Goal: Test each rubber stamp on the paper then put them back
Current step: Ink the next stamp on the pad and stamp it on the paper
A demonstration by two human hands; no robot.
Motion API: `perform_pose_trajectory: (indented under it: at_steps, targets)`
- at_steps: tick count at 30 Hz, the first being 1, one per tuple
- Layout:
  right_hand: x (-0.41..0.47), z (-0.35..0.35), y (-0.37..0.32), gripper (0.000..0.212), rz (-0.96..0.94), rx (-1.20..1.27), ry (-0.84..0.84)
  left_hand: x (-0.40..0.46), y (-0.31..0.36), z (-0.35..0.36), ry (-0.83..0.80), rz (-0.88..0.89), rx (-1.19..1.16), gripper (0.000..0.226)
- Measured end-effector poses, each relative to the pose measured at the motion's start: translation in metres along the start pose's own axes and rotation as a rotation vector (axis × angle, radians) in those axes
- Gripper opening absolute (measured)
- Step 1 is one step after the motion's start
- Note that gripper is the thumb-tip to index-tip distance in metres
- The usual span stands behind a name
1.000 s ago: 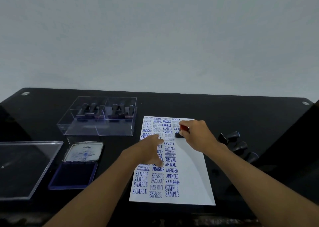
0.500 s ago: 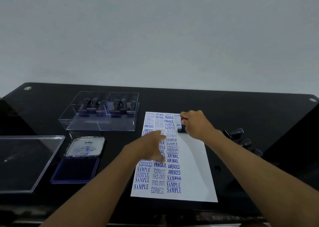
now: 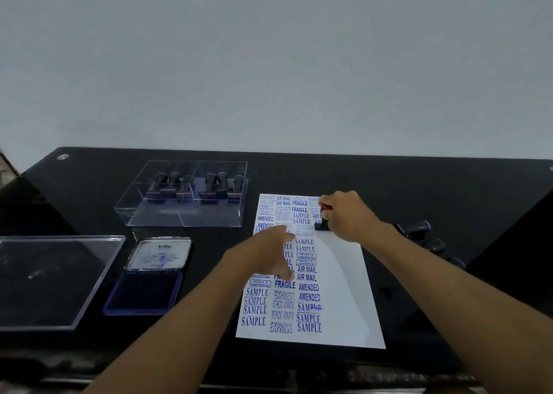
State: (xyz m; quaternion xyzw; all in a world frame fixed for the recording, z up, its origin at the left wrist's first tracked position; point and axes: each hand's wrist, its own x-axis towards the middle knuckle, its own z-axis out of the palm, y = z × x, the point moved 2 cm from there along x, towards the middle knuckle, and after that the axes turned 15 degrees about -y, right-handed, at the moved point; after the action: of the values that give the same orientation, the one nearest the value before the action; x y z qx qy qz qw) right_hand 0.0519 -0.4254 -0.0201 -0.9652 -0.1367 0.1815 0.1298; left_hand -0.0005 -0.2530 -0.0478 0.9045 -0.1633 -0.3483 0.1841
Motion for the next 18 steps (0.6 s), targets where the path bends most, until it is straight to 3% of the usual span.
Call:
perform_pose_trajectory:
  at_steps: [18]
  targets:
    - [-0.044,-0.031,-0.027,0.022,-0.057,0.127,0.115,-0.024,0.002,-0.013,0.053,0.009,0.143,0.086]
